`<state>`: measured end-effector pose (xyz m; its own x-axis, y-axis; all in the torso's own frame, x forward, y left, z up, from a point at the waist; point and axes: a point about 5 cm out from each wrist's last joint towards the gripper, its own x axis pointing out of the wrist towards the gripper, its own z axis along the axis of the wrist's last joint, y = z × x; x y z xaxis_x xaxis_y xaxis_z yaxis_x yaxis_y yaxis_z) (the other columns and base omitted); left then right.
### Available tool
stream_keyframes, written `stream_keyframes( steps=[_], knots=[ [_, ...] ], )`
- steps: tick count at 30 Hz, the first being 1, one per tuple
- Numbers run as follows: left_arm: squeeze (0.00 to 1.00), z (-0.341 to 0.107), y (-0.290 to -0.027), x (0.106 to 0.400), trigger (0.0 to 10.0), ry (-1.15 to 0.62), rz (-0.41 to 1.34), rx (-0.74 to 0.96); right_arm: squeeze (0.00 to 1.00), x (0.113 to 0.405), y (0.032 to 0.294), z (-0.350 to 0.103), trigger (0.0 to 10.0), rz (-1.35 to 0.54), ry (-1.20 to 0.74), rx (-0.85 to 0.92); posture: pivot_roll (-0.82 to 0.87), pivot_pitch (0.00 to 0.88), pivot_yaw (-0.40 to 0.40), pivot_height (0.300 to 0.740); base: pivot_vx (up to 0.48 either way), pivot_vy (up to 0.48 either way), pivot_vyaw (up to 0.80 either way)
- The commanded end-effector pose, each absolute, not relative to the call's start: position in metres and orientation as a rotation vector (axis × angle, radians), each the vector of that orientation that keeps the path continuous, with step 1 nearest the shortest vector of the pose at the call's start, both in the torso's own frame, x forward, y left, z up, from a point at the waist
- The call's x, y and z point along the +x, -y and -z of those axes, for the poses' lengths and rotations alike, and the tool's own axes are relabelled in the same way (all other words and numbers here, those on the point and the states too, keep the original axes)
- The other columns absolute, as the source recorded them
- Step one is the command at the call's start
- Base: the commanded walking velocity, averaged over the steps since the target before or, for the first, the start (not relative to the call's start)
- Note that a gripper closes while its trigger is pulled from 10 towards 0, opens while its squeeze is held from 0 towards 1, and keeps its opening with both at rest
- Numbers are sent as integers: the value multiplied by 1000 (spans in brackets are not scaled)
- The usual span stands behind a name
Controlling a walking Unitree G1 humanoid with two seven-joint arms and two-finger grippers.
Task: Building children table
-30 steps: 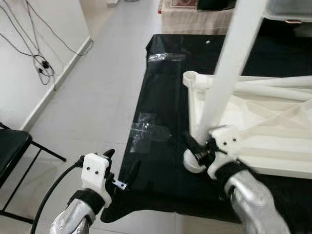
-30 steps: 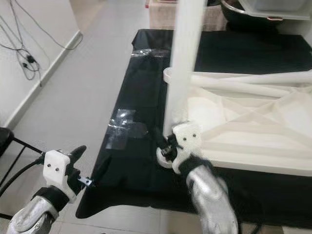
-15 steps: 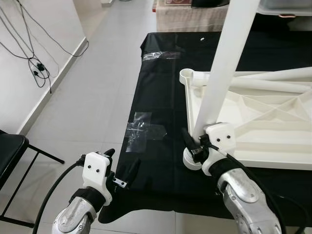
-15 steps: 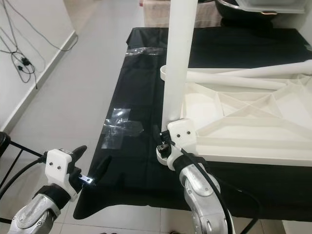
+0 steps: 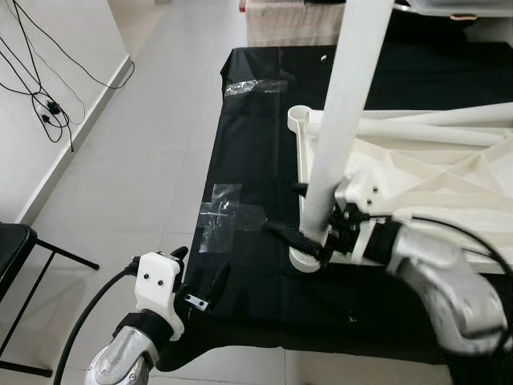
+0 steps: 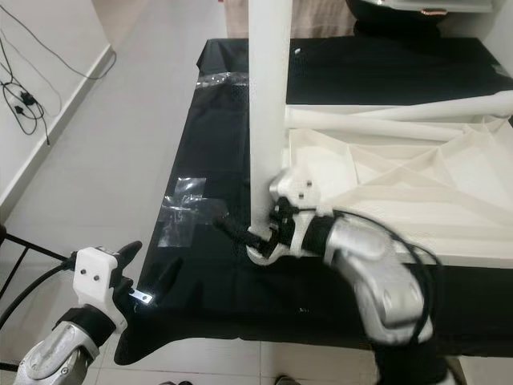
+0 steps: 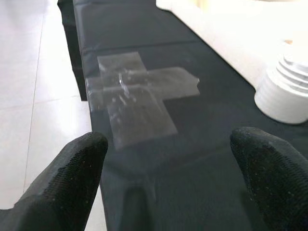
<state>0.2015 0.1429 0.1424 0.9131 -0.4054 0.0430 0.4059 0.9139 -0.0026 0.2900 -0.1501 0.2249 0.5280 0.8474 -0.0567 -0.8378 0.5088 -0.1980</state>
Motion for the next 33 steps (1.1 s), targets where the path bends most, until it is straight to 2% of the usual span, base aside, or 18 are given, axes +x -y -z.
stream_keyframes(
  steps=[1, 3, 4, 5, 6, 12, 14, 17, 24, 27, 29, 30, 31, 32, 33],
  knots=[
    [0, -143, -142, 197, 10000, 34, 434, -2, 0, 296, 150, -224, 10000, -1062, 40, -213, 77, 253, 17, 740, 0, 0, 0],
    [0, -144, -142, 196, 10000, 36, 437, -1, 0, 301, 151, -227, 10000, -1074, 47, -211, 77, 253, 17, 740, 0, 0, 0],
    [0, -144, -141, 195, 10000, 38, 442, -1, 0, 305, 153, -230, 2000, -1095, 50, -206, 81, 257, 19, 740, 0, 0, 0],
    [0, -144, -141, 195, 10000, 39, 444, -1, 0, 307, 155, -231, 2000, -1109, 50, -202, 81, 257, 19, 740, 0, 0, 0],
    [0, -145, -140, 194, 10000, 42, 452, -2, 0, 307, 157, -231, 0, -1127, 44, -195, 86, 256, 18, 740, 0, 0, 0],
    [0, -146, -139, 193, 10000, 47, 469, 0, 0, 307, 165, -230, 0, -1171, 21, -192, 87, 254, 20, 740, 0, 0, 0],
    [0, -147, -138, 193, 0, 60, 484, -15, 0, 304, 173, -227, 0, -1166, 3, -184, 75, 239, 20, 740, 0, 0, 0],
    [0, -148, -136, 193, 0, 69, 501, -21, 0, 299, 178, -221, 0, -1153, -14, -170, 72, 233, 19, 740, 0, 0, 0],
    [0, -155, -130, 191, 0, 98, 601, -41, 0, 284, 180, -196, 0, -972, -13, -100, 51, 216, 15, 740, 0, 0, 0],
    [0, -160, -127, 187, 0, 95, 683, -47, 0, 268, 159, -179, 0, -783, -20, -19, 41, 211, 17, 740, 0, 0, 0],
    [0, -160, -127, 186, 0, 87, 699, -54, 0, 264, 153, -177, 0, -722, -17, 7, 41, 211, 17, 740, 0, 0, 0],
    [0, -160, -126, 184, 0, 74, 726, -58, 0, 264, 150, -173, 0, -563, -35, -4, 38, 210, 18, 740, 0, 0, 0],
    [0, -159, -125, 182, 10000, 57, 754, -61, 0, 262, 152, -170, 0, -362, -41, -85, 30, 210, 19, 740, 0, 0, 0],
    [0, -158, -124, 181, 10000, 44, 778, -62, 0, 258, 157, -169, 0, -200, -55, -140, 30, 210, 19, 740, 0, 0, 0],
    [0, -158, -124, 181, 10000, 44, 778, -62, 0, 258, 157, -169, 0, -200, -55, -140, 30, 210, 19, 740, 0, 0, 0]
  ],
)
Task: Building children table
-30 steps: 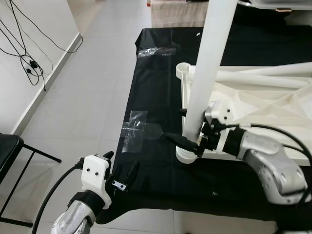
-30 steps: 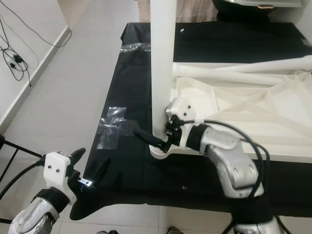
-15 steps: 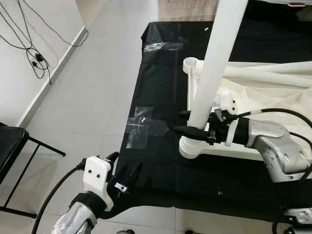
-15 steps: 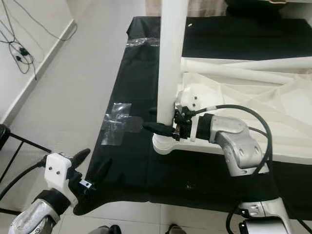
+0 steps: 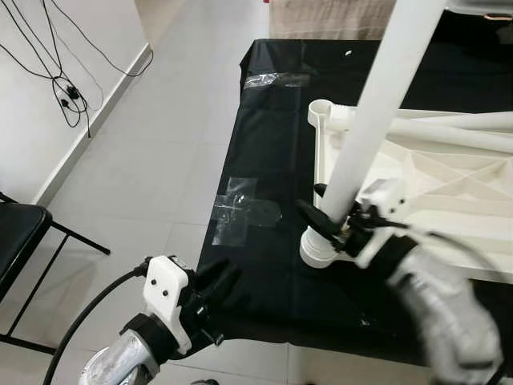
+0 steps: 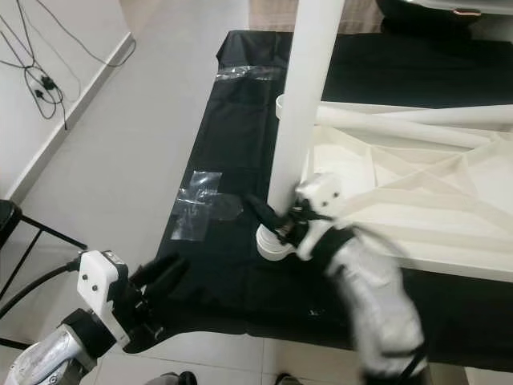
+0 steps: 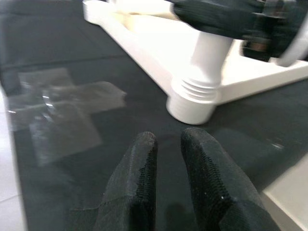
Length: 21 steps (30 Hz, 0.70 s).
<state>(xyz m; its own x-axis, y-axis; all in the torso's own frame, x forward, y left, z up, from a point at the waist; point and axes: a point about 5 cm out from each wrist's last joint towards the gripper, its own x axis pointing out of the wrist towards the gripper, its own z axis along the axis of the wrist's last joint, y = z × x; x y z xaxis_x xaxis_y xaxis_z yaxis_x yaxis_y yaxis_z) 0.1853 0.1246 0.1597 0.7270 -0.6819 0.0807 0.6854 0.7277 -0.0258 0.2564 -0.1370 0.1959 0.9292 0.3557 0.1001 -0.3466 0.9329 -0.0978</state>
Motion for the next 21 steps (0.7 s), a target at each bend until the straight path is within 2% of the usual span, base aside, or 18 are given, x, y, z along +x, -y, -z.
stream_keyframes(
  steps=[1, 2, 6, 12, 13, 14, 15, 16, 17, 18, 20, 21],
  knots=[
    [0, -158, -123, 180, 10000, 36, 795, -63, 0, 254, 160, -169, 0, -95, -62, -172, 30, 210, 19, 740, 0, 0, 0],
    [0, -158, -123, 180, 10000, 36, 795, -63, 0, 254, 160, -169, 0, -95, -62, -172, 30, 210, 19, 740, 0, 0, 0],
    [0, -159, -122, 180, 10000, 34, 850, -32, 0, 241, 118, -164, 0, -295, -65, -114, 28, 203, 25, 740, 0, 0, 0],
    [0, -160, -126, 180, 10000, 40, 817, -3, 0, 247, 113, -168, 0, -328, -60, -61, 32, 201, 27, 740, 0, 0, 0],
    [0, -160, -128, 179, 10000, 40, 806, 3, 0, 249, 111, -174, 353, -347, -32, -38, 32, 201, 27, 740, 0, 0, 0],
    [0, -161, -130, 176, 10000, 34, 801, 8, 0, 251, 109, -185, 10000, -414, 24, -15, 34, 206, 31, 740, 0, 0, 0],
    [0, -161, -130, 176, 10000, 34, 801, 8, 0, 251, 109, -185, 10000, -414, 24, -15, 34, 206, 31, 740, 0, 0, 0],
    [0, -161, -132, 173, 10000, 26, 799, 16, 635, 254, 111, -195, 10000, -501, 61, 27, 34, 206, 31, 740, 0, 0, 0],
    [0, -161, -132, 173, 10000, 26, 799, 16, 635, 254, 111, -195, 10000, -501, 61, 27, 34, 206, 31, 740, 0, 0, 0],
    [0, -161, -133, 170, 10000, 19, 800, 21, 1000, 257, 117, -204, 10000, -557, 99, 34, 36, 205, 33, 740, 0, 0, 0],
    [0, -161, -133, 167, 10000, 10, 806, 39, 1000, 266, 134, -218, 10000, -711, 133, -1, 53, 208, 32, 740, 0, 0, 0],
    [0, -161, -133, 167, 10000, 10, 806, 39, 1000, 266, 134, -218, 10000, -711, 133, -1, 53, 208, 32, 740, 0, 0, 0]
  ],
)
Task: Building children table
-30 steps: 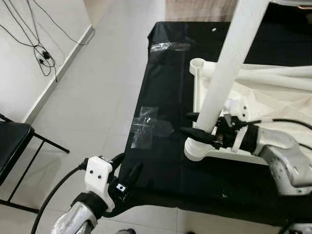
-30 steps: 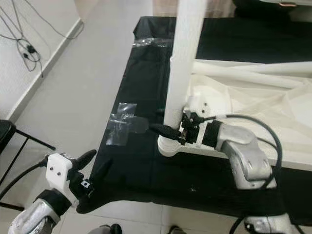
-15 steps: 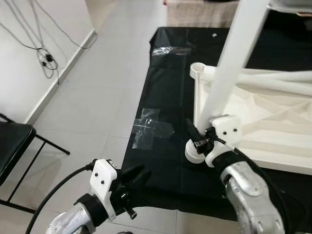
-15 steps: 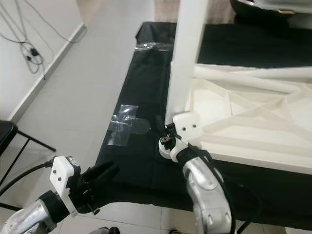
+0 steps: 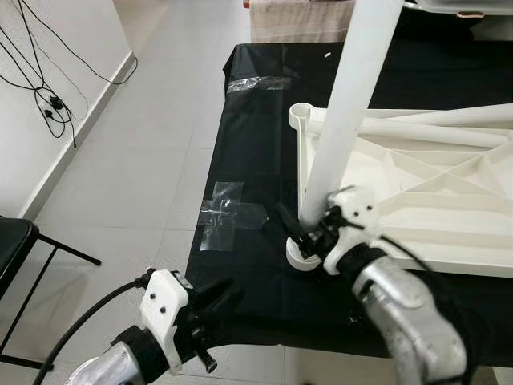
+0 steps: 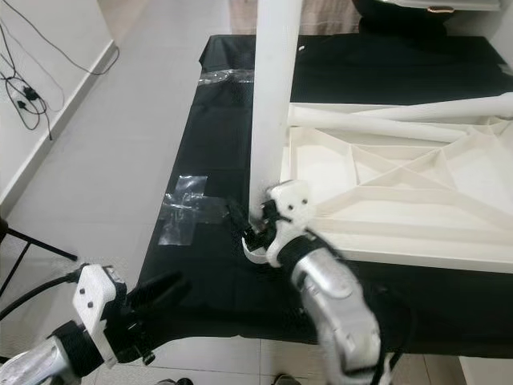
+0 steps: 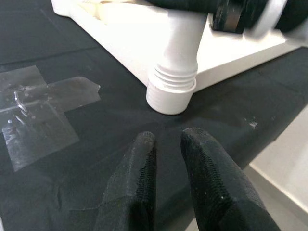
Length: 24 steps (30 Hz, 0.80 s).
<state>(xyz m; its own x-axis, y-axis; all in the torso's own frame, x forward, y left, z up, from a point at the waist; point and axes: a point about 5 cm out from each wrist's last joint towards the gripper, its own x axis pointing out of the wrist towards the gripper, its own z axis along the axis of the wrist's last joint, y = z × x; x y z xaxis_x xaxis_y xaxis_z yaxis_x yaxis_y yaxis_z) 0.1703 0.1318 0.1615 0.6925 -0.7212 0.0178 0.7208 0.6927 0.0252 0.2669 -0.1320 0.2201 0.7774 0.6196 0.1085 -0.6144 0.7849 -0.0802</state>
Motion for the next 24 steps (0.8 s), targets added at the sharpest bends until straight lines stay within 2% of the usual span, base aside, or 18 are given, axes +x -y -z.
stream_keyframes(
  steps=[1, 4, 5, 6, 7, 8, 9, 11, 13, 14, 15, 16, 17, 18, 24],
  knots=[
    [0, -161, -134, 166, 10000, 8, 809, 47, 1000, 268, 143, -224, 10000, -776, 147, -25, 53, 209, 33, 740, 0, 0, 0],
    [0, -163, -135, 165, 10000, 6, 807, 67, 1000, 278, 159, -234, 10000, -886, 136, -115, 67, 213, 41, 740, 0, 0, 0],
    [0, -163, -136, 165, 10000, 6, 808, 75, 914, 281, 162, -236, 10000, -929, 119, -132, 72, 215, 44, 740, 0, 0, 0],
    [0, -163, -136, 165, 10000, 6, 808, 75, 914, 281, 162, -236, 10000, -929, 119, -132, 72, 215, 44, 740, 0, 0, 0],
    [0, -163, -137, 165, 10000, 5, 808, 79, 506, 283, 163, -237, 10000, -982, 102, -139, 73, 216, 46, 740, 0, 0, 0],
    [0, -163, -137, 165, 10000, 5, 808, 79, 506, 283, 163, -237, 10000, -982, 102, -139, 73, 216, 46, 740, 0, 0, 0],
    [0, -164, -137, 165, 10000, 6, 807, 85, 0, 287, 164, -239, 10000, -1022, 92, -153, 81, 220, 50, 740, 0, 0, 0],
    [0, -168, -139, 166, 10000, 12, 800, 95, 0, 301, 168, -245, 10000, -1089, 91, -134, 91, 225, 53, 740, 0, 0, 0],
    [0, -168, -139, 166, 10000, 12, 800, 95, 0, 301, 168, -245, 10000, -1089, 91, -134, 91, 225, 53, 740, 0, 0, 0],
    [0, -169, -139, 166, 10000, 14, 795, 92, 0, 304, 169, -246, 8980, -1100, 91, -132, 93, 224, 55, 740, 0, 0, 0],
    [0, -169, -139, 166, 10000, 14, 795, 92, 0, 304, 169, -246, 8980, -1100, 91, -132, 93, 224, 55, 740, 0, 0, 0],
    [0, -170, -139, 166, 10000, 16, 792, 92, 0, 308, 171, -246, 3922, -1106, 85, -131, 93, 224, 55, 740, 0, 0, 0],
    [0, -170, -139, 166, 10000, 16, 792, 91, 0, 309, 172, -246, 863, -1136, 76, -124, 93, 224, 55, 740, 0, 0, 0],
    [0, -171, -139, 166, 10000, 16, 793, 92, 0, 309, 173, -245, 0, -1180, 64, -115, 103, 228, 59, 740, 0, 0, 0],
    [0, -171, -139, 166, 10000, 15, 792, 94, 0, 300, 182, -243, 0, -1294, 7, -111, 95, 225, 58, 740, 0, 0, 0]
  ],
)
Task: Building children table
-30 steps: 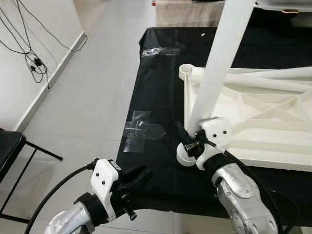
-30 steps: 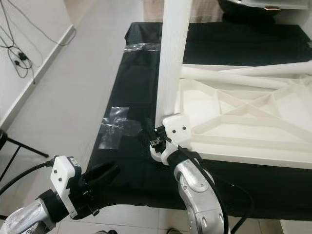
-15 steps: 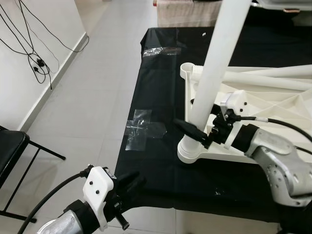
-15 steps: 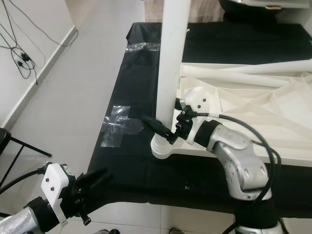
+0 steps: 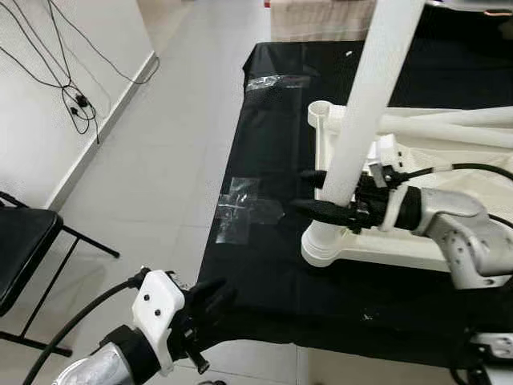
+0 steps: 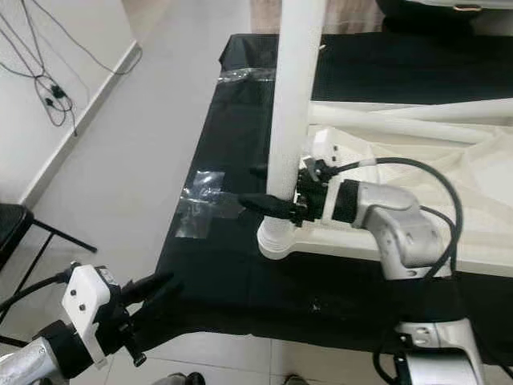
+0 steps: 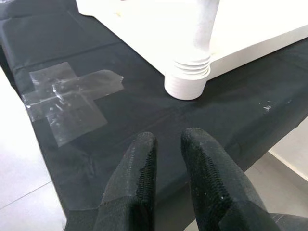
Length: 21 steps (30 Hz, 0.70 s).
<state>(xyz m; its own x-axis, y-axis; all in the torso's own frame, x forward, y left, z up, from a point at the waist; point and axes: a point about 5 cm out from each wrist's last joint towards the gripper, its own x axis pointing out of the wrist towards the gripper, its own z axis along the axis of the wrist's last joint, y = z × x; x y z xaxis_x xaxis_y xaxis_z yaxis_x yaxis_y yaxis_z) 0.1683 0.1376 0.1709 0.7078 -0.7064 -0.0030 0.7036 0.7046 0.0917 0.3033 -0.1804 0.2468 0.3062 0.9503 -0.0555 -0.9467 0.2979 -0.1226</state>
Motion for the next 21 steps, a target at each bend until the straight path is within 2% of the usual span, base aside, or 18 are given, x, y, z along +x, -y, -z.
stream_keyframes(
  steps=[1, 5, 9, 11, 12, 13, 15, 16, 21],
  knots=[
    [0, -171, -139, 166, 10000, 15, 792, 95, 0, 300, 184, -242, 0, -1303, -1, -114, 95, 225, 58, 740, 0, 0, 0],
    [0, -170, -138, 167, 10000, 14, 797, 94, 0, 296, 187, -238, 0, -1294, -13, -133, 89, 216, 57, 740, 0, 0, 0],
    [0, -169, -137, 168, 10000, 12, 800, 94, 0, 286, 183, -224, 0, -1166, -17, -169, 78, 211, 49, 740, 0, 0, 0],
    [0, -169, -139, 169, 10000, 13, 800, 99, 0, 279, 170, -209, 0, -978, 3, -150, 74, 205, 45, 740, 0, 0, 0],
    [0, -168, -140, 170, 10000, 12, 800, 101, 0, 285, 168, -192, 0, -555, -21, -250, 71, 203, 50, 740, 0, 0, 0],
    [0, -168, -140, 170, 10000, 12, 800, 101, 0, 285, 168, -192, 0, -555, -21, -250, 71, 203, 50, 740, 0, 0, 0],
    [0, -168, -141, 173, 10000, 11, 800, 101, 0, 251, 145, -164, 0, -257, -65, -328, 50, 198, 71, 740, 0, 0, 0],
    [0, -167, -140, 174, 10000, 11, 802, 102, 0, 240, 137, -156, 0, -228, -100, -290, 48, 193, 72, 740, 0, 0, 0],
    [0, -167, -138, 176, 10000, 15, 814, 103, 0, 244, 130, -157, 0, -249, -101, -242, 51, 187, 74, 740, 0, 0, 0]
  ],
)
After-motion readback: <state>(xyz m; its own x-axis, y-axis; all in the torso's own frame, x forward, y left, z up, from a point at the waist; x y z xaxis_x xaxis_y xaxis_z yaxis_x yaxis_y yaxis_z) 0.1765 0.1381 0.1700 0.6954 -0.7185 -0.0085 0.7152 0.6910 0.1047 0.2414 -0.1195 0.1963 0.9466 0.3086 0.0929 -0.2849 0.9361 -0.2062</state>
